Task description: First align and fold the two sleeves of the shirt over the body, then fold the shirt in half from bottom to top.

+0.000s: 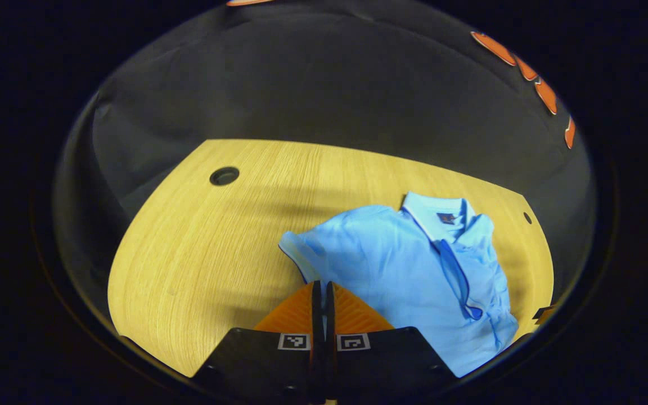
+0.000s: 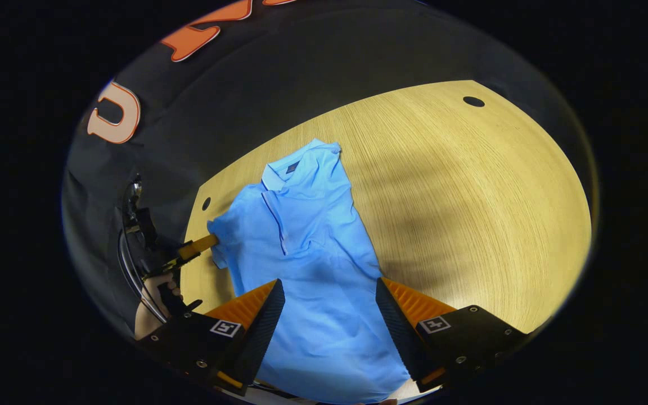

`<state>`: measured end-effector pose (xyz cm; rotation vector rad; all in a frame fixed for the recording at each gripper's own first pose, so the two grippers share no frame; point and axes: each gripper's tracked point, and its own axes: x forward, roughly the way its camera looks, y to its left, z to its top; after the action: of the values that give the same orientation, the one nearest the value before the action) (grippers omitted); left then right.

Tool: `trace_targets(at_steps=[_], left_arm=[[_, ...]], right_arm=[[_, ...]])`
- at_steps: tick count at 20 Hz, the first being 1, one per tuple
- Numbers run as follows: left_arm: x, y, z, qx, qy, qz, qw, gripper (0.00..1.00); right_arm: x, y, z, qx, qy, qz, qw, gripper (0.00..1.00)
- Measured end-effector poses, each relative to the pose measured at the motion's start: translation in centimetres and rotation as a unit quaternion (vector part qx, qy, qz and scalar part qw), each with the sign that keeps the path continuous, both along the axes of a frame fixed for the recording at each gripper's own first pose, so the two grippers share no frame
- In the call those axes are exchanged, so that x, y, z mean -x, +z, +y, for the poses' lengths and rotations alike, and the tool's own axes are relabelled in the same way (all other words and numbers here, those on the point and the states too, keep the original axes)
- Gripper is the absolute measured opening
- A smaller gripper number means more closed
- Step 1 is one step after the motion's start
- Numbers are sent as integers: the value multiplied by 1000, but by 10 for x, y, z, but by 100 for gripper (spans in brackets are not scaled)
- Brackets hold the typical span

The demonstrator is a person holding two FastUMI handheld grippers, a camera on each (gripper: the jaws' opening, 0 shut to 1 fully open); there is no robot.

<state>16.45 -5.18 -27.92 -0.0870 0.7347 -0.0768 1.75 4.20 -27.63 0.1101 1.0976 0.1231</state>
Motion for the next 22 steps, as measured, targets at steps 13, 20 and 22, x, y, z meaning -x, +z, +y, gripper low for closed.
trace_targets(at_steps=[13, 20, 22], left_arm=[[9, 48, -158, 33, -114, -10, 993, 5], [17, 37, -230, 37, -148, 12, 988, 4], [21, 24, -243, 21, -159, 34, 987, 4]], right_arm=[[6, 11, -28, -6, -7, -14, 1000, 98], [14, 11, -52, -7, -19, -12, 1000, 99], [16, 10, -60, -5, -22, -10, 1000, 99]])
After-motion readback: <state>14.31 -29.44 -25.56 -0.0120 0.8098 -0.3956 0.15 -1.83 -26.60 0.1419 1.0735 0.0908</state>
